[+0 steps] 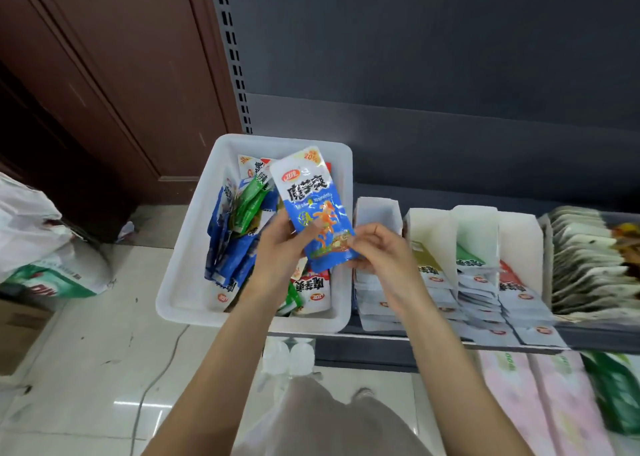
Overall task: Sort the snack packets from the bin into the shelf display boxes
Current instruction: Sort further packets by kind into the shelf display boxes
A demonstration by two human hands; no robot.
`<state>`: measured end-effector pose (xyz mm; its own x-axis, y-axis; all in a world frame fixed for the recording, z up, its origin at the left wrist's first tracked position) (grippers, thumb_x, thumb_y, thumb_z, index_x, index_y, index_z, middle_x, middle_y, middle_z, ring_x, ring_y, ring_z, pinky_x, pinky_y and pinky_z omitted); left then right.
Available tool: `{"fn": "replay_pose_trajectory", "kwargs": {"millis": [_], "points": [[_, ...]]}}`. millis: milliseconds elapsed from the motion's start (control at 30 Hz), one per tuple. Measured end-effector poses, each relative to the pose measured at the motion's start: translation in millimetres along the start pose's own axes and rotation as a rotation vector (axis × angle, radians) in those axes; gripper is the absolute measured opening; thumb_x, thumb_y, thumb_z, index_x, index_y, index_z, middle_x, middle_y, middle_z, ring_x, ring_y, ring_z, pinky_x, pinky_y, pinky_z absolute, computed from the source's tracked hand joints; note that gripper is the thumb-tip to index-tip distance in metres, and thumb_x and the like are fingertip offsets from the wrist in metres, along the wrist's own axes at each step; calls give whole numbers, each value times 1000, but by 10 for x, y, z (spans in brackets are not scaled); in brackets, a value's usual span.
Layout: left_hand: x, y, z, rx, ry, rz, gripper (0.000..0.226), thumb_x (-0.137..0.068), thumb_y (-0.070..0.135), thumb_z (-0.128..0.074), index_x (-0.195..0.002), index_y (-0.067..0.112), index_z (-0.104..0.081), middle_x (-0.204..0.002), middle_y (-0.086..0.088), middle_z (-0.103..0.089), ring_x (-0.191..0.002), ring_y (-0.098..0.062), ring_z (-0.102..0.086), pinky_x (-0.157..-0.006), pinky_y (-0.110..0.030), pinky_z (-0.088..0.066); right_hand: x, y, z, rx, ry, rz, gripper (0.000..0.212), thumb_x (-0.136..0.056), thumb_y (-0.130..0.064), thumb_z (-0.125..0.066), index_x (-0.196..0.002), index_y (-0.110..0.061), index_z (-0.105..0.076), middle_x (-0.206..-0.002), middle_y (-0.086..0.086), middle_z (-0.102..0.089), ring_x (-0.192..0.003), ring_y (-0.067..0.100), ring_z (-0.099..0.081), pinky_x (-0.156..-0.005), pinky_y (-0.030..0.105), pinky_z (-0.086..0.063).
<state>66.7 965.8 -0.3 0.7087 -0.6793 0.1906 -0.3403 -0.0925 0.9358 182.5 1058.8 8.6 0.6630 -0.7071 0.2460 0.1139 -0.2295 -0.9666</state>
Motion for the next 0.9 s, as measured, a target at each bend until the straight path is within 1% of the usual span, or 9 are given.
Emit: {"fn": "replay_pose_trajectory", "kwargs": {"millis": [67,133,267,400,500,567,667,767,900], "points": [[-89,96,-129,-178,-81,-141,25,-85,1,-64,-110,4,-62,-102,-6,-70,-86,-11,-68,-73,-22,-54,-25,-56,139,93,36,101,12,-88,-6,-63,-95,-15,-59,-86,1,-70,-78,8,-67,-64,24,-54],[-215,199,-285,-325,-180,-249,25,-85,3,-65,-109,9,-63,-102,-1,-70,-85,-7,-68,-76,-21,-53,-70,-181,279,218,64,231,26,-87,-16,-66,-110,-23,-54,-98,-2,-70,-90,10,-67,-73,26,-54],[-513,250,-548,-558,-332,-429,18,-86,15,-67,-104,16,-68,-98,4,-72,-88,-9,-68,-81,-28,-55,-161,-465,467,424,89,387,36,-91,-22,-62,-120,-32,-43,-102,-15,-66,-94,0,-64,-82,18,-50],[-708,-74,-611,-787,-377,-417,26,-82,24,-71,-103,9,-69,-96,-4,-73,-85,-13,-70,-77,-40,-56,-316,-492,658,482,257,490,16,-90,-12,-61,-102,-21,-55,-90,-7,-69,-82,7,-67,-73,28,-55],[-734,-270,-581,-1071,-303,-531,23,-84,27,-69,-97,8,-69,-89,-7,-73,-75,-19,-67,-66,-36,-54,-388,-354,758,648,290,524,3,-90,-13,-61,-91,-15,-59,-77,-4,-66,-70,5,-63,-65,28,-52],[-735,-316,-528,-1232,-281,-652,21,-86,27,-67,-89,6,-68,-82,-8,-70,-69,-21,-61,-60,-29,-45,-419,-223,794,743,258,521,2,-89,-13,-62,-89,-15,-61,-78,-4,-67,-73,9,-64,-70,29,-52],[-718,-324,-445,-1243,-329,-764,13,-85,22,-68,-91,10,-72,-85,-6,-72,-74,-22,-65,-67,-29,-49,-428,-73,791,964,231,573,8,-86,-12,-64,-86,-20,-62,-81,-9,-68,-75,11,-65,-67,32,-53],[-671,-314,-405,-1227,-332,-859,10,-83,20,-70,-91,15,-75,-84,-1,-74,-73,-18,-67,-71,-33,-53,-427,7,777,1181,273,647,10,-83,-10,-67,-84,-19,-65,-75,-6,-68,-67,16,-62,-58,24,-42],[-630,-353,-334,-1308,-367,-797,16,-85,20,-66,-99,21,-74,-94,0,-73,-87,-20,-65,-82,-39,-52,-472,128,712,1363,308,638,11,-73,-4,-71,-74,-15,-71,-70,0,-69,-81,23,-63,-72,26,-30]]}}
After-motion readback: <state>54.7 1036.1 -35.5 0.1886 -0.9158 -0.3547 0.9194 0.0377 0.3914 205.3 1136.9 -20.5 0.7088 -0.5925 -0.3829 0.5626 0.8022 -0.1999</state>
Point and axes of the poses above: each hand's wrist, its own x-axis away from the middle knuckle, its own z-axis out of the back of the hand, y = z × x, the point moved 1 cm from there along -x, towards the middle knuckle
